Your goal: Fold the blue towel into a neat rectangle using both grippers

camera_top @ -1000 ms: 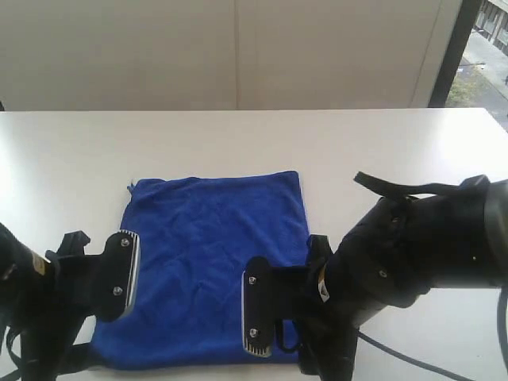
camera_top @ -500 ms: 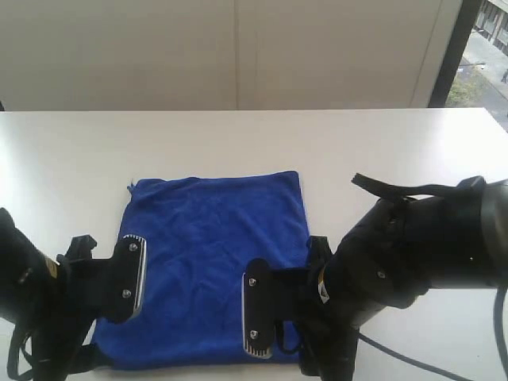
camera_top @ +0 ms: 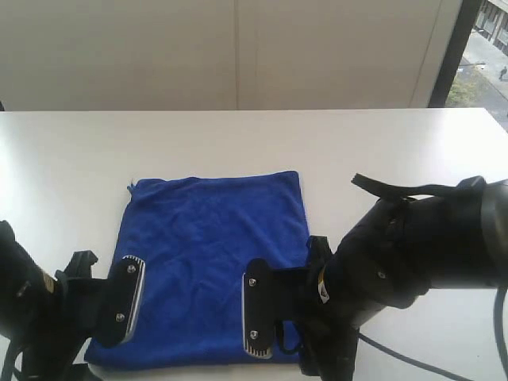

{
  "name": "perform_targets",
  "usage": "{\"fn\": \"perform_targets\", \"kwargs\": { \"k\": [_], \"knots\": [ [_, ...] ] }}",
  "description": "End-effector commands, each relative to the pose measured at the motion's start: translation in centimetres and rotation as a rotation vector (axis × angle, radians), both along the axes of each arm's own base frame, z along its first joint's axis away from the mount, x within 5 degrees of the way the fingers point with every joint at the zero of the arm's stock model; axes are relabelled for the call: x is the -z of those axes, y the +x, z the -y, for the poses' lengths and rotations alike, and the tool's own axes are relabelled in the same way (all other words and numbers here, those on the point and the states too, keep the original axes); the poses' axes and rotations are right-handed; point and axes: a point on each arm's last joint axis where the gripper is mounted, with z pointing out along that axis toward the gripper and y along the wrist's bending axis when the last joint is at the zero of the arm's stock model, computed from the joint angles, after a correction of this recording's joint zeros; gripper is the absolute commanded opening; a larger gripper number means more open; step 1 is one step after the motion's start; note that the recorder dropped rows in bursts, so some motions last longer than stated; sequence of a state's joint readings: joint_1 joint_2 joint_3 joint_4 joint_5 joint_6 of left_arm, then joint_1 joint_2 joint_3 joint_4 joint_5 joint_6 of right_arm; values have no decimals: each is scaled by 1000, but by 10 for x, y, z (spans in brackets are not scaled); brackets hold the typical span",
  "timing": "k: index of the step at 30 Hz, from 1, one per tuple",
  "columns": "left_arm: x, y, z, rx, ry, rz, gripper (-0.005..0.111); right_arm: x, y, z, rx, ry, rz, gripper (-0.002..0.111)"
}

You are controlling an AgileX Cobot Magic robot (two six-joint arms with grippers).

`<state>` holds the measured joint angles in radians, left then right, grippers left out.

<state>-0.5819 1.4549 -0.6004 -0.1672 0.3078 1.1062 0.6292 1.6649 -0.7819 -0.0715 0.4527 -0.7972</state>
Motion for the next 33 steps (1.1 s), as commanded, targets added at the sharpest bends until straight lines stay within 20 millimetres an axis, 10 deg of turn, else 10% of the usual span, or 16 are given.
{"fn": "perform_targets", "kwargs": {
  "k": [1,27,33],
  "knots": [
    [4,-2,-1,5,-6,14,65,1,-1,-1,1,4,7,62],
    [20,5,2,1,14,16,64,16,-12,7,-22,-4,13,54],
    [24,5,2,2,26,-5,43,17,-13,8,-20,-20,-6,33]
  ]
}}
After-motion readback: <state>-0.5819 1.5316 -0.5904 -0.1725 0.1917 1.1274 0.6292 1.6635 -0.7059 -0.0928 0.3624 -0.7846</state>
